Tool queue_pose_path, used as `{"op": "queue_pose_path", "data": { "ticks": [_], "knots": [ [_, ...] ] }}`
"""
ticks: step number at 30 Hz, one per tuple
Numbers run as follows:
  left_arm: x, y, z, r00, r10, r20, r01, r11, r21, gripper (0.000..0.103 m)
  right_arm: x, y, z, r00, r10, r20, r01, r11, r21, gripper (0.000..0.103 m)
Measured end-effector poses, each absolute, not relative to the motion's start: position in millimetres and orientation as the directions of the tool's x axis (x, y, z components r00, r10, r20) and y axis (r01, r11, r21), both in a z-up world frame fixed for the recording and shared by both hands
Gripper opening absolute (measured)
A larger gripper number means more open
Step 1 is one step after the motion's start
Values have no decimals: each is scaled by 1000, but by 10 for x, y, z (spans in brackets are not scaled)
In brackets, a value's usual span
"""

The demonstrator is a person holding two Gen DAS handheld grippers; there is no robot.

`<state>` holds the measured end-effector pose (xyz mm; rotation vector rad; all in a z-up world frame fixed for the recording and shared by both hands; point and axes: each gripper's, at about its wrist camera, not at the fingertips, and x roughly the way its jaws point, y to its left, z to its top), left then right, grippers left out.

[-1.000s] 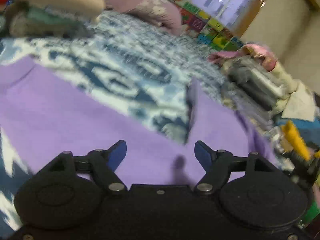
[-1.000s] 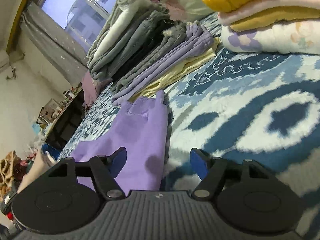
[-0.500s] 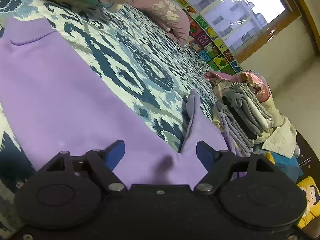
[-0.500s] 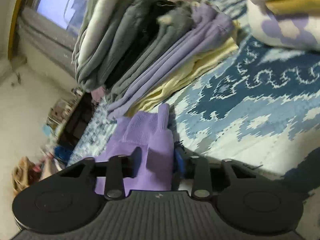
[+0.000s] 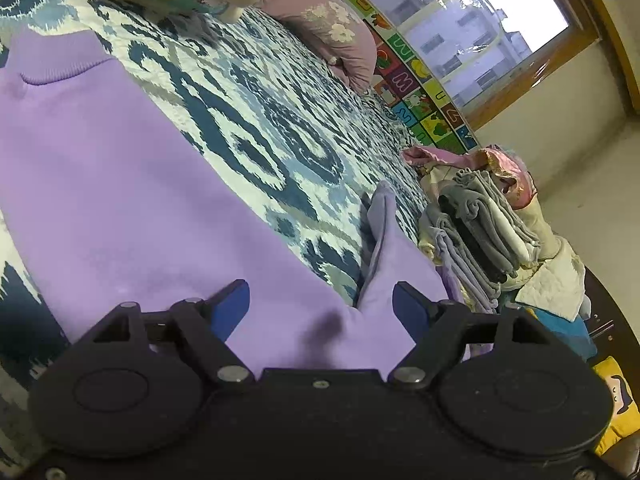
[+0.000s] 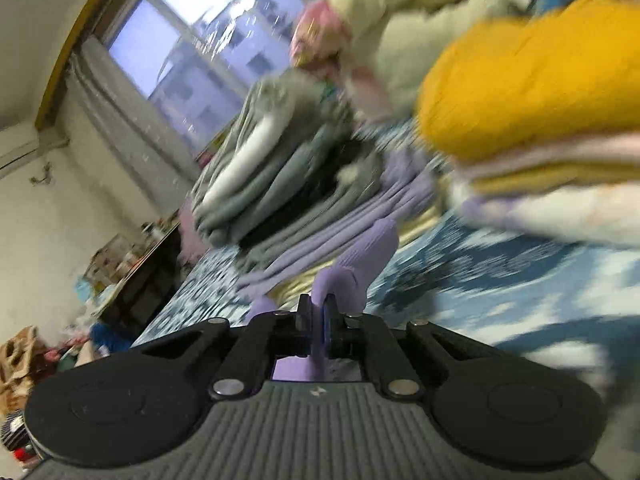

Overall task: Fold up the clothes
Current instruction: 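Grasp the other lavender sleeve cuff with the right gripper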

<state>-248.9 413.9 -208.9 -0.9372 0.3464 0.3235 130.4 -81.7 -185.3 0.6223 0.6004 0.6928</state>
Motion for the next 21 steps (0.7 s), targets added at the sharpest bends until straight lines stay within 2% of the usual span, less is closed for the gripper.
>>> {"op": "queue_pose_path", "data": {
  "ticks": [4,11,21],
  "knots": [
    [-2528,4166,-2093,905,113,-411,-404,535,-742,79,1046,-1155,-1676,701,671,-242,-389,644,659,7],
    [-2578,4187,-2103,912,114,-393,-394,503,-769,79,751,-1894,-1687,819,538,-198,-278,676,683,7],
    [-2570,4139,-2091,910,123,-397,-403,500,-767,79,350,-2587,-1833,860,447,-246,-151,684,714,7]
  ]
}}
